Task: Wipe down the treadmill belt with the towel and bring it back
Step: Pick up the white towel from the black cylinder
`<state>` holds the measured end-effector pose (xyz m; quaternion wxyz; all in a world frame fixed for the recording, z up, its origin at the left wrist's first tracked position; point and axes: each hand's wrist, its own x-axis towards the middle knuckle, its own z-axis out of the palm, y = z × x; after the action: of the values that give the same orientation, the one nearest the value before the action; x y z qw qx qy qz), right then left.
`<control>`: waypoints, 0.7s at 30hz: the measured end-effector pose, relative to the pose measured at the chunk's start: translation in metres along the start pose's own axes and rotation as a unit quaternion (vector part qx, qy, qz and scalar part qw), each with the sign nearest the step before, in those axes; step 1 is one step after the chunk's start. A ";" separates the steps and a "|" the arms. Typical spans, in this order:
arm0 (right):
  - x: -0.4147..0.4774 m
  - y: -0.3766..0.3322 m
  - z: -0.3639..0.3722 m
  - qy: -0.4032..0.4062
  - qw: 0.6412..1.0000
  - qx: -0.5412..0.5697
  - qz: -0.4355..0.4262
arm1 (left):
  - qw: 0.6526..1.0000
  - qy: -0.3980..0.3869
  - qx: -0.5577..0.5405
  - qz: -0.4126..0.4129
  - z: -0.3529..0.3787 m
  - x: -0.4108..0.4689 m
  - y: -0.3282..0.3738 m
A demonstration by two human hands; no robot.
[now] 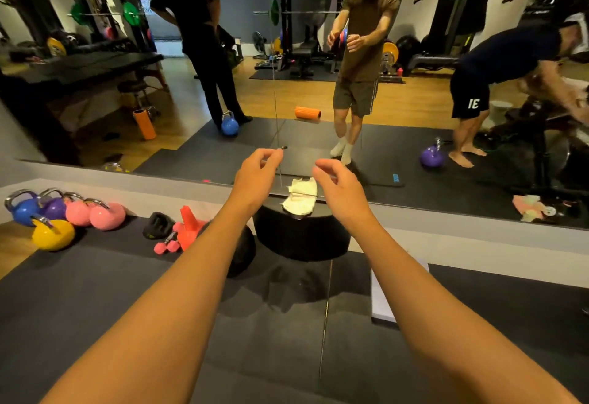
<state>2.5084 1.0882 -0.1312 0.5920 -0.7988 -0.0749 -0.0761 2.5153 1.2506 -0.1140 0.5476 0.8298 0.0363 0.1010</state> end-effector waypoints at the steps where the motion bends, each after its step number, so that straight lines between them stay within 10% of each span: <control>1: 0.022 0.007 0.005 0.000 1.000 -0.003 0.002 | 1.000 0.000 -0.001 -0.006 0.003 0.023 -0.007; 21: 0.371 0.228 0.091 0.011 0.980 -0.012 0.200 | 0.982 -0.074 -0.032 -0.172 0.123 0.404 -0.202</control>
<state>2.9221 1.1207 -0.2919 0.5867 -0.8036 0.0942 0.0345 2.9455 1.2890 -0.2941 0.5842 0.7984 0.1350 -0.0554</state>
